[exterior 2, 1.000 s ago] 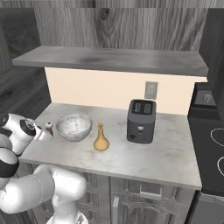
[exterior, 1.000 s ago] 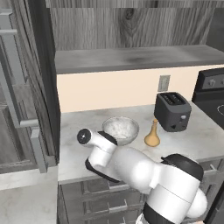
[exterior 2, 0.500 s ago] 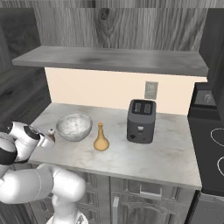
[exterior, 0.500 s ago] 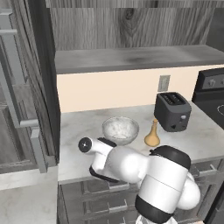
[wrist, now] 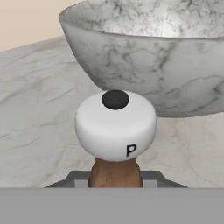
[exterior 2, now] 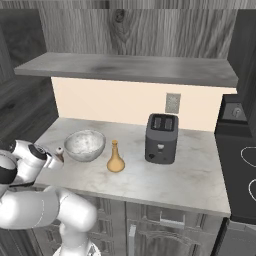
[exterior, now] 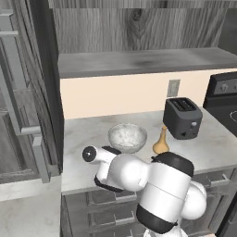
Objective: Retrieve the bottle and the shaker from the cabinet and place them next to the mixing bowl on the counter. Then add garlic from the fridge to the mixing bowl.
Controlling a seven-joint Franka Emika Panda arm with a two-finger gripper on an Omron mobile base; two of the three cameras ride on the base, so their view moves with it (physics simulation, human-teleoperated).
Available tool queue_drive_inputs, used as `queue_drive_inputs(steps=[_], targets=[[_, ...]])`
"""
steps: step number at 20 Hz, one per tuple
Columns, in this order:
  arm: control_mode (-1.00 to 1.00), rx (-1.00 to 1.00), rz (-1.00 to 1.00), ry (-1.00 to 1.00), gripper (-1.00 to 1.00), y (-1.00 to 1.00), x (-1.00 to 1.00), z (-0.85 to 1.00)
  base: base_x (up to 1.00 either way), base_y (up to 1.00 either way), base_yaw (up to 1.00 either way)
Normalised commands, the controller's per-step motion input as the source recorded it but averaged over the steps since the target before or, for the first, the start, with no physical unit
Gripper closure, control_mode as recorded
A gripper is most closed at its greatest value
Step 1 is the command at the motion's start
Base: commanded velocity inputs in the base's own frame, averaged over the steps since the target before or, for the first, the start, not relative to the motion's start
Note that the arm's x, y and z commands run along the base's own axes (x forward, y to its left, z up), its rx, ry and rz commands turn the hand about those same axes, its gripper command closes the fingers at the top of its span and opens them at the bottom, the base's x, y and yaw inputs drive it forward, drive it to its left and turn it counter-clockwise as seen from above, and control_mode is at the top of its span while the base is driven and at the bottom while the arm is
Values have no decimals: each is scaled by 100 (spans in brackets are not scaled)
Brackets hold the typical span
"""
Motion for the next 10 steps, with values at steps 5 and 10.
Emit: queue_drive_inputs(steps=[5, 10], targets=[[-100, 0, 0, 0, 100, 0, 24, 0, 0, 0, 0], [-100, 0, 0, 0, 100, 2, 21, -1, 0, 0, 0]])
